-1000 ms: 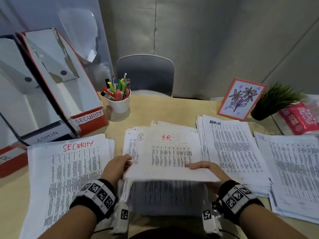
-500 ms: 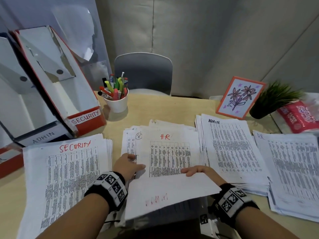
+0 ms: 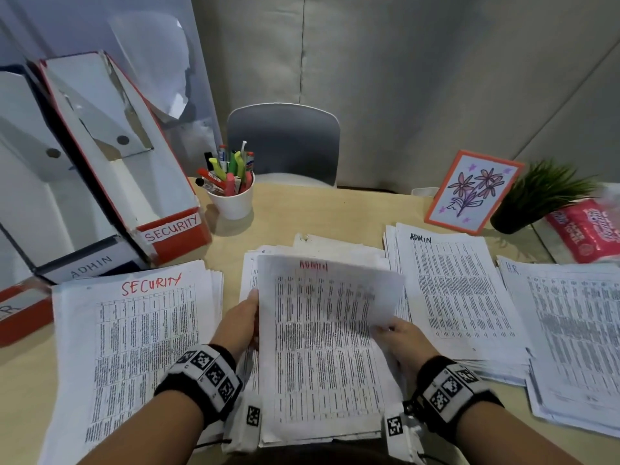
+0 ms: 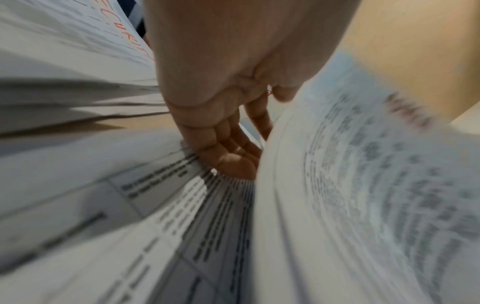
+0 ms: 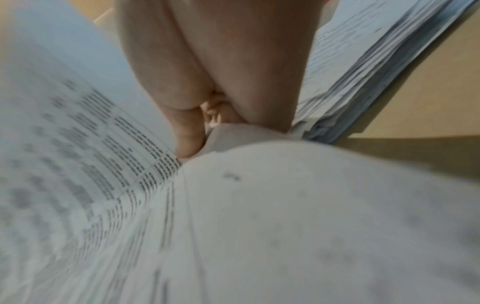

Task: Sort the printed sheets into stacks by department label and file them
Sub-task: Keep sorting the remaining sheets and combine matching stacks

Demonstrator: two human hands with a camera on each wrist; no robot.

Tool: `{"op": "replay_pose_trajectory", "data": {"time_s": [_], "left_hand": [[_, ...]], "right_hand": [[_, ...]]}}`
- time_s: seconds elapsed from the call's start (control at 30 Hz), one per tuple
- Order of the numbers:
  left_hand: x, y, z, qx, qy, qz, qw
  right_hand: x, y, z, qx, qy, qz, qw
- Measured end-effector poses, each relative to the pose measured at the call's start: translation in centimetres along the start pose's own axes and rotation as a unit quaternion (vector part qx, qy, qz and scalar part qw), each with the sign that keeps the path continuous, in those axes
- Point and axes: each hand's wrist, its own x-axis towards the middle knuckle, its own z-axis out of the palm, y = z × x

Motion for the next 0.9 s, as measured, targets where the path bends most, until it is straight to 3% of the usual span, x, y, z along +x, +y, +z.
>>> {"op": "replay_pose_trajectory", "data": {"time_s": [0.1, 0.2, 0.27, 0.53, 0.67, 0.8, 0.9], "left_hand": [[-0.6, 0.0, -0.1, 0.000, -0.003, -0.020, 1.000], [-0.3, -1.1, -0.4, 0.090, -0.008, 0.051, 0.995], [-0.2, -1.5, -0.6, 0.114, -0.009, 0.062, 0.992], [-0.9, -0.6, 0.2, 0.150, 0.052, 0.109, 0.981], [-1.4, -0.1, 0.8, 0.123, 0.051, 0.136, 0.982], [-1.2, -0.2, 1.5, 0.059, -0.002, 0.104, 0.993], [-1.0, -0.5, 1.4, 0.013, 0.013, 0.059, 0.998]], "right_hand": [[0.8, 0.1, 0.1, -0.066, 0.026, 0.000, 0.997], [1.3, 0.1, 0.1, -0.085, 0.019, -0.010, 0.996], [1.4, 0.1, 0.0, -0.098, 0.021, -0.011, 0.995], [0.7, -0.6, -0.4, -0.141, -0.009, -0.004, 0.990], [0.6, -0.5, -1.3, -0.183, -0.001, -0.007, 0.983], [0.4, -1.6, -2.6, -0.219, 0.042, -0.014, 0.975], [0.4, -3.7, -5.2, -0.247, 0.066, -0.012, 0.967]]}}
